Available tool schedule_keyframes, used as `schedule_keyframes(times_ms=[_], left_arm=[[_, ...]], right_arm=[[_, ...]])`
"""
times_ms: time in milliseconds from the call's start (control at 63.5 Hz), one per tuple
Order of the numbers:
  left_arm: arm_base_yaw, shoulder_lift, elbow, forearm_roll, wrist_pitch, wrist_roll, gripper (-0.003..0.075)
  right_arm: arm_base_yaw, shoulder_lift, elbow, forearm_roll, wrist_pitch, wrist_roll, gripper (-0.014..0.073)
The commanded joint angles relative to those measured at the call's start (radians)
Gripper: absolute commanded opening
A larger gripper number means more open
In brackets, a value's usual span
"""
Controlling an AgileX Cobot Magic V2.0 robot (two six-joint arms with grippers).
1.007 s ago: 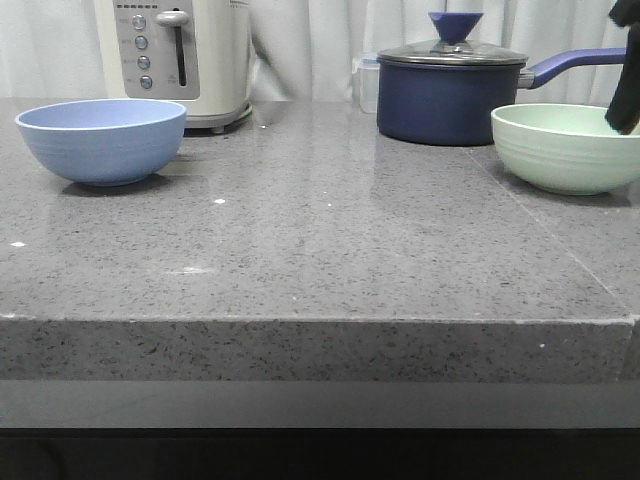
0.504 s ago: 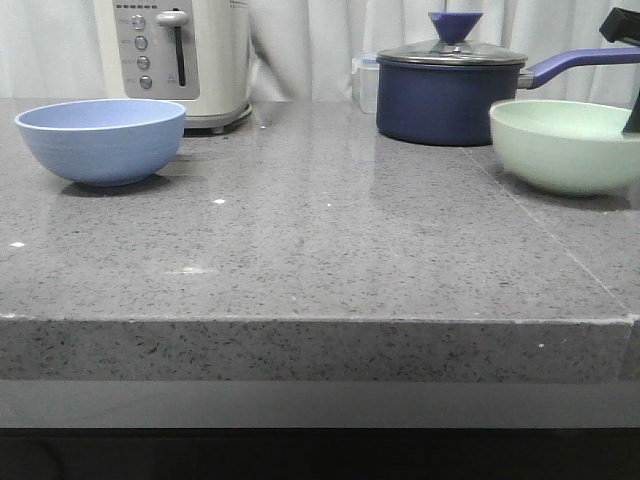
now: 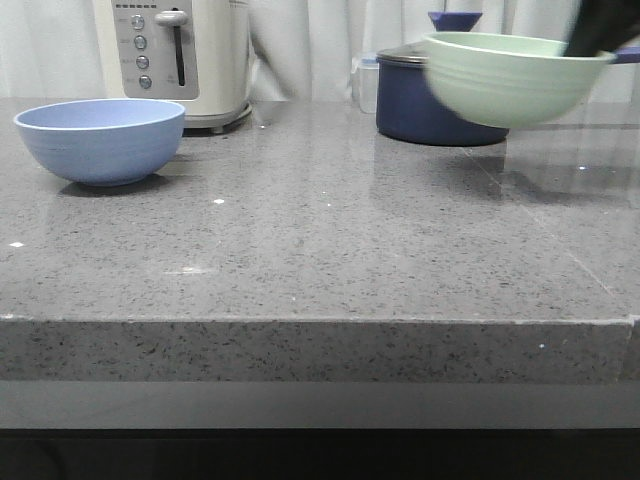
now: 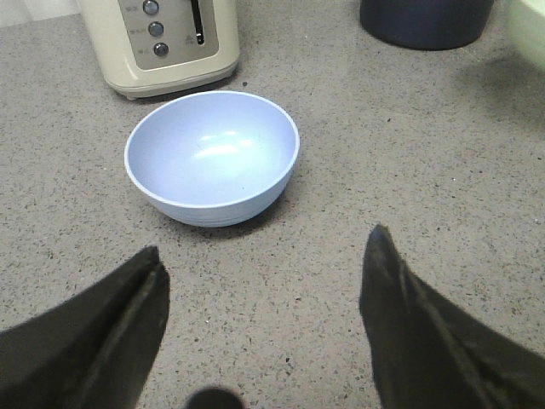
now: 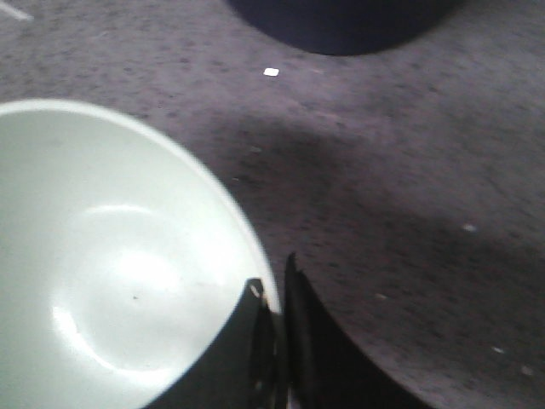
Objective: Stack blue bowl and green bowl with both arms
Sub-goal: 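Carry the green bowl toward the table center and set it down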
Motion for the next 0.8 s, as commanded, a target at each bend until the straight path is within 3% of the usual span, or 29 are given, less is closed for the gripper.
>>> schedule_keyframes(times_ms=[0,205,519,787], left_arm=[[-0.008,0.001,-0.036,0.002,-0.069,-0.001,0.0473],[-0.008,0.001,-0.036,0.002,-0.069,-0.001,0.0473],[-0.008,0.001,-0.036,0.002,-0.069,-0.001,0.0473],[-0.008,0.001,-0.036,0.002,-0.069,-0.001,0.0473]], right_arm=[[0.102,-0.042,-0.055,-0.032,-0.046,0.043,-0.0054],[0.280,0.035,-0.108,-0.127,-0.068,0.132,-0.0054],[0.303,0.106,-0.122,-0.125,-0.127,0.156,-0.0044],[0.303,0.116,-0.121,-0.125,-0.141,0.156,0.0143]])
